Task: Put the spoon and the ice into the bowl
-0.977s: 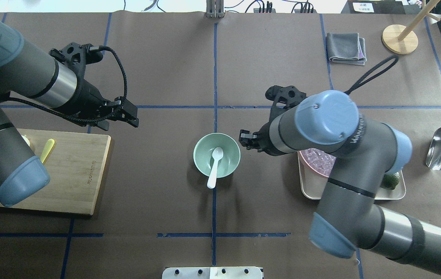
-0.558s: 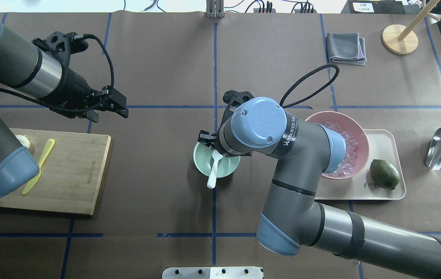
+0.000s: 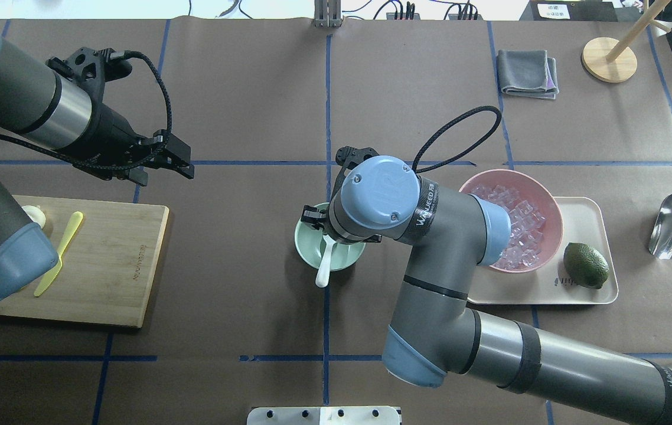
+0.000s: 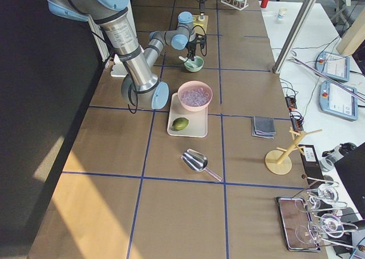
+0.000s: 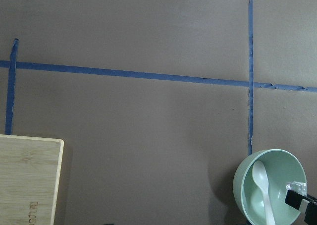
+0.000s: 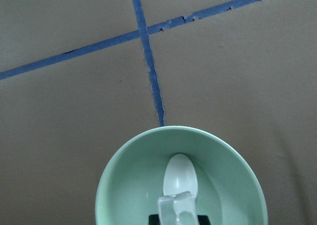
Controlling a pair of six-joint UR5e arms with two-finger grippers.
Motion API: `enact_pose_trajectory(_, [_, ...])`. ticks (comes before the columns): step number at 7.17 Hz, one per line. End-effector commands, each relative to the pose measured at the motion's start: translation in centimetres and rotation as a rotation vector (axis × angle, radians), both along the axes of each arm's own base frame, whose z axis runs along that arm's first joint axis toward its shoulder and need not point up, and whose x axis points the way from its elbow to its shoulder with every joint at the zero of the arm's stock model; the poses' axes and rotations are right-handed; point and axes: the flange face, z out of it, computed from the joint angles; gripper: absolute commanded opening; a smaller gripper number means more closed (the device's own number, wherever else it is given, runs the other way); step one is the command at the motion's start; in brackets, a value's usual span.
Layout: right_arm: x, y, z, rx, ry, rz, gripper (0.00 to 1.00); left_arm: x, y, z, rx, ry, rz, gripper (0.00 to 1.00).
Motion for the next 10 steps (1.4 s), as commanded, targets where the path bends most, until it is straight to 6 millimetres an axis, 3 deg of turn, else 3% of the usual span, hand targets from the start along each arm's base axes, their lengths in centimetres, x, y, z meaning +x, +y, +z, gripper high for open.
enact_pose_trajectory(1, [0.0,0.1,0.1,0.001,0.003,-0.003,0.97,0.0,0.0,0.0,0.000,0.000,0.000,0.90])
enact_pose_trajectory(3, [1.9,0.2,-0.7,0.010,-0.026,-0.001,0.99,-0.2,0.1,-0.2,0.005,0.003,-0.003,0.90])
enact_pose_trajectory(4, [6.4,-0.7,-0.3,0.002,-0.058,0.011,0.99,-1.4,-0.4,1.3,-0.017,-0.015,-0.022,0.97])
enact_pose_trajectory(5, [12.2,-2.5,1.0,-0.036,-0.093,-0.002,0.99,-4.0,-1.1,3.9,-0.024,-0.031,-0.016,0.99])
enact_pose_trajectory(6, [19.2,-5.0,2.9,-0.047,-0.118,-0.033,0.99,-7.6,-1.8,7.5,0.042,-0.062,0.036,0.99])
enact_pose_trajectory(8, [31.7,-7.3,9.9,0.007,-0.104,-0.115,0.99,-17.2,-3.2,15.9,0.153,-0.144,0.080,0.99])
enact_pose_trajectory(10, [41.0,-7.8,18.2,0.094,-0.040,-0.179,0.99,-27.3,-5.7,26.1,0.239,-0.265,0.154,1.00])
